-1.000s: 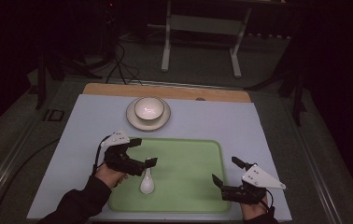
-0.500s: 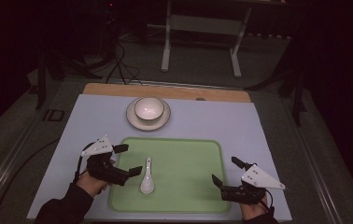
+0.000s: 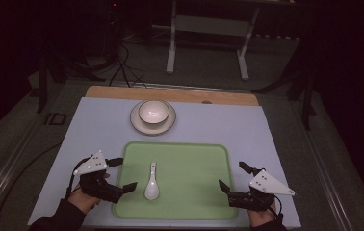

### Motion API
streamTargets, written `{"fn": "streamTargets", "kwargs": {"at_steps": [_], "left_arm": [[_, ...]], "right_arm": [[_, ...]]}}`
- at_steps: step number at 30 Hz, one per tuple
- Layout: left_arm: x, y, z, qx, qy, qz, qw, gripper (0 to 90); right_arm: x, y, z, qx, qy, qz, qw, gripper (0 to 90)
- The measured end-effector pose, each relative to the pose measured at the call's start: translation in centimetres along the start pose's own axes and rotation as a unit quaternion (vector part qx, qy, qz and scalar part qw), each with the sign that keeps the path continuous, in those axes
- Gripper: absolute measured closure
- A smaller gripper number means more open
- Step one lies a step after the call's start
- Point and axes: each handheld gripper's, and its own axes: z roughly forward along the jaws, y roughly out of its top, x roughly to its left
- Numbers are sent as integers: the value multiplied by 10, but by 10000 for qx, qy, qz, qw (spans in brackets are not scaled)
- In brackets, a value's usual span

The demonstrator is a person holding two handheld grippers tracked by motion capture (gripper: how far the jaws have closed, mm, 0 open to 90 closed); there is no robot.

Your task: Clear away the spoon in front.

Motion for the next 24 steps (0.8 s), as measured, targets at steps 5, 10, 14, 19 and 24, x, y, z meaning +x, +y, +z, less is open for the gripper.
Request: {"fn": "streamTargets", "kwargs": {"at_steps": [5, 10, 14, 19, 24], "left_arm": [[0, -11, -2, 46, 8, -16, 10000, 0], [2, -14, -4, -25, 38, -44, 10000, 0], [3, -18, -4, -83, 55, -32, 9999, 0], [4, -22, 2, 19, 26, -6, 10000, 0], [4, -25, 7, 90, 0, 36, 10000, 0]], "right_arm": [[-1, -1, -2, 4, -27, 3, 10000, 109], [-1, -1, -2, 9, -38, -5, 10000, 109], [-2, -2, -3, 18, -56, -8, 10000, 109], [-4, -4, -2, 66, -50, 21, 10000, 109], [-5, -5, 0, 89, -29, 38, 9999, 109]]}}
